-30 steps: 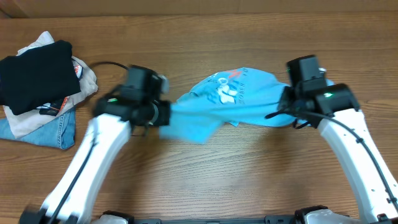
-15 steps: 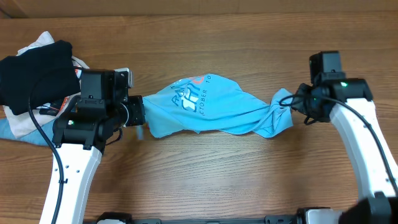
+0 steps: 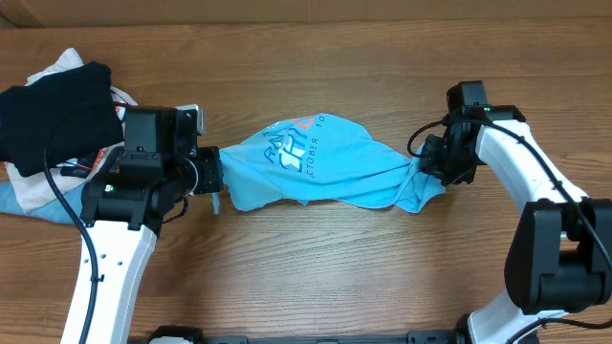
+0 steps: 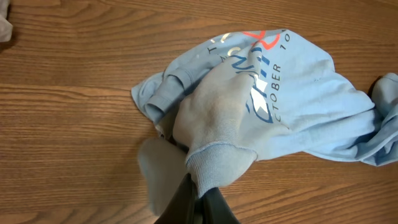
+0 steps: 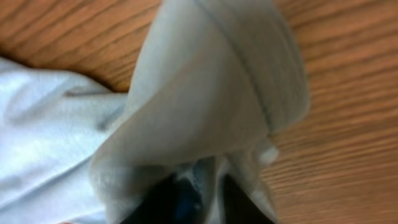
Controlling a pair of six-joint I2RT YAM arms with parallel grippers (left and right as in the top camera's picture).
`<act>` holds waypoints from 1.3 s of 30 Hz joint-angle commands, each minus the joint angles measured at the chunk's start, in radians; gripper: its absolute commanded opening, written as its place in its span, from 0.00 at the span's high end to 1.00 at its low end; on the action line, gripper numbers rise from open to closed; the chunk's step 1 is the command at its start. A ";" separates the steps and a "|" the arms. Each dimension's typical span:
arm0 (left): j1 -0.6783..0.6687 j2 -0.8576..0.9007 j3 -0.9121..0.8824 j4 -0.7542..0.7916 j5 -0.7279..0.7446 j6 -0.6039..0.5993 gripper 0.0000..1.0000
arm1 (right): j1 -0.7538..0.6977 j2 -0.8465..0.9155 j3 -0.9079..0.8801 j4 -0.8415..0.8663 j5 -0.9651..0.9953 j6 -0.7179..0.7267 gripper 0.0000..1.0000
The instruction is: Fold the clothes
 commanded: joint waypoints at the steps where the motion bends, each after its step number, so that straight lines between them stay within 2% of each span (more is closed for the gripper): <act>1: 0.004 -0.008 0.010 0.004 -0.010 0.023 0.96 | -0.001 -0.004 -0.003 0.004 -0.029 -0.026 0.93; 2: 0.004 -0.008 0.010 0.005 -0.010 0.023 0.96 | -0.001 -0.004 -0.003 0.004 -0.029 -0.026 0.96; 6: 0.005 -0.008 0.010 0.010 -0.012 0.023 0.96 | -0.001 -0.005 0.018 0.008 -0.028 -0.030 0.96; 9: 0.014 -0.012 0.027 0.045 -0.074 0.024 0.96 | -0.013 -0.013 0.119 -0.014 -0.028 -0.033 0.96; 10: 0.021 -0.012 0.039 0.062 -0.107 0.024 0.96 | -0.016 -0.014 0.179 -0.029 -0.028 -0.034 0.96; 11: 0.049 -0.013 0.081 0.110 -0.175 0.023 0.96 | -0.024 -0.015 0.315 -0.073 -0.028 -0.053 0.96; 13: 0.090 -0.013 0.136 0.146 -0.196 0.023 0.96 | -0.032 -0.015 0.465 -0.130 -0.013 -0.077 0.96; 16: 0.211 -0.013 0.264 0.154 -0.187 -0.003 0.96 | -0.047 -0.015 0.709 -0.278 0.098 -0.087 0.96; 18: 0.269 -0.013 0.310 0.126 -0.147 -0.019 0.96 | -0.053 -0.015 0.764 -0.378 0.151 -0.109 0.96; 23: 0.346 -0.009 0.329 0.032 -0.041 -0.020 0.96 | -0.074 -0.008 0.712 -0.609 0.256 -0.108 0.94; 24: 0.346 -0.006 0.329 0.013 -0.042 -0.023 0.96 | -0.080 -0.008 0.681 -0.632 0.267 -0.108 0.87; 26: 0.345 -0.002 0.329 -0.013 -0.038 -0.023 0.96 | -0.093 -0.008 0.629 -0.651 0.284 -0.108 0.63; 27: 0.344 -0.001 0.329 -0.022 -0.031 -0.023 0.96 | -0.099 -0.008 0.602 -0.650 0.294 -0.108 0.58; 33: 0.344 -0.001 0.329 -0.032 0.098 -0.022 0.96 | -0.121 -0.008 0.483 -0.564 0.275 -0.104 0.57; 37: 0.344 -0.001 0.329 -0.066 0.138 -0.022 0.96 | -0.109 -0.008 0.463 -0.468 0.102 -0.115 0.58; 39: 0.344 -0.001 0.329 -0.091 0.137 -0.022 0.96 | -0.093 -0.008 0.463 -0.402 -0.035 -0.175 0.58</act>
